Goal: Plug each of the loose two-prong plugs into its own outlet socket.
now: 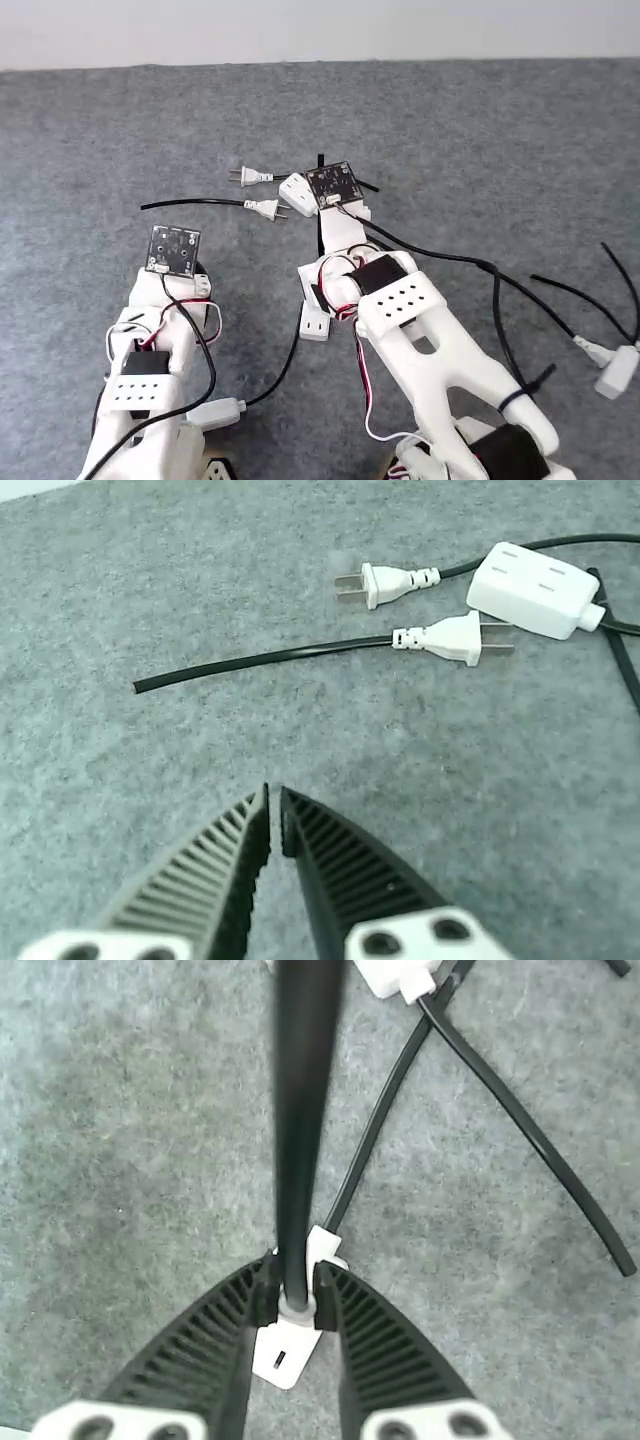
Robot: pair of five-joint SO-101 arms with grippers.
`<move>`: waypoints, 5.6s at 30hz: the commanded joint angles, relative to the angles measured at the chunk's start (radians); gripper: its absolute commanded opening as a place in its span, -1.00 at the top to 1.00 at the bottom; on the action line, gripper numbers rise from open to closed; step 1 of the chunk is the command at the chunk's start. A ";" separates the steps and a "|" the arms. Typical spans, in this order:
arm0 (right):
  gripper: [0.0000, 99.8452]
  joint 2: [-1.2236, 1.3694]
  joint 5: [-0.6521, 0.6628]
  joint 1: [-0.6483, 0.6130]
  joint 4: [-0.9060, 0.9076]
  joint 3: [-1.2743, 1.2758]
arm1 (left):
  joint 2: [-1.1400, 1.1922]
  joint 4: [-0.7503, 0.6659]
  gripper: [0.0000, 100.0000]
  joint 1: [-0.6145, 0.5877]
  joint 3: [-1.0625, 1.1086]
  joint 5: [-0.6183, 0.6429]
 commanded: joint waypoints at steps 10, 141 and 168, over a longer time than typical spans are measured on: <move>0.98 0.018 -0.011 0.010 -0.007 -0.006 | -0.023 -0.012 0.97 0.005 -0.008 0.009; 0.56 0.257 0.169 -0.134 0.047 -0.049 | -0.023 -0.015 0.97 -0.014 0.004 -0.048; 0.98 -0.027 0.463 0.615 0.305 -0.157 | -0.025 -0.017 0.97 -0.011 0.001 -0.041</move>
